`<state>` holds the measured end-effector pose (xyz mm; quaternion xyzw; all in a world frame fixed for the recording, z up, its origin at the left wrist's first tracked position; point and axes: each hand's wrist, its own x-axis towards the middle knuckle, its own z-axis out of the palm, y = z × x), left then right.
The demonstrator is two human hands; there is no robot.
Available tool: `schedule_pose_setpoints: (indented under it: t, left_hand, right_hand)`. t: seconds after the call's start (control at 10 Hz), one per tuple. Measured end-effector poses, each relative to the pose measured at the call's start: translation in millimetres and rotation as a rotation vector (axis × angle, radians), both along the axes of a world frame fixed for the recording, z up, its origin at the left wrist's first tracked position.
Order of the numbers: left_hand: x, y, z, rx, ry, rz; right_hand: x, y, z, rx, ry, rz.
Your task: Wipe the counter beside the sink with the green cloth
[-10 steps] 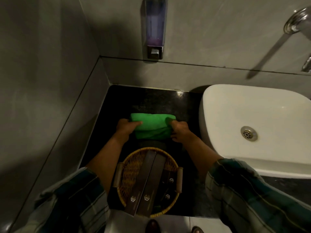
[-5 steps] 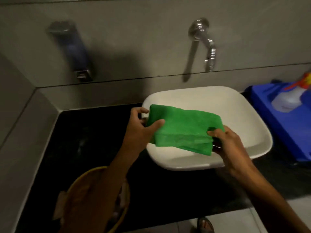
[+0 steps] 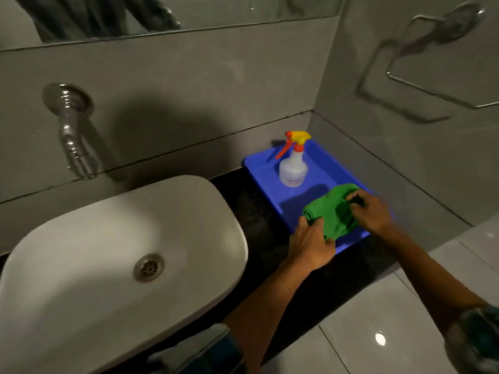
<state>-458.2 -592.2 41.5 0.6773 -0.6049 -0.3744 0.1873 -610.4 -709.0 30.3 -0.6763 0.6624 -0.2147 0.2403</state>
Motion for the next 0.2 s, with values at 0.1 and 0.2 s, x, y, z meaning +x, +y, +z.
schedule_pose_setpoints:
  t: [0.1,0.2]
  left_hand:
    - [-15.5,-18.3,-14.0,0.065,-0.248,-0.041]
    - [-0.5,-19.1,-16.4,-0.147,-0.399,0.024]
  right_hand:
    - [-26.4,-20.0,-33.4,0.209,0.469,0.153]
    - [-29.1,-19.7,-40.1,0.251,0.72,0.206]
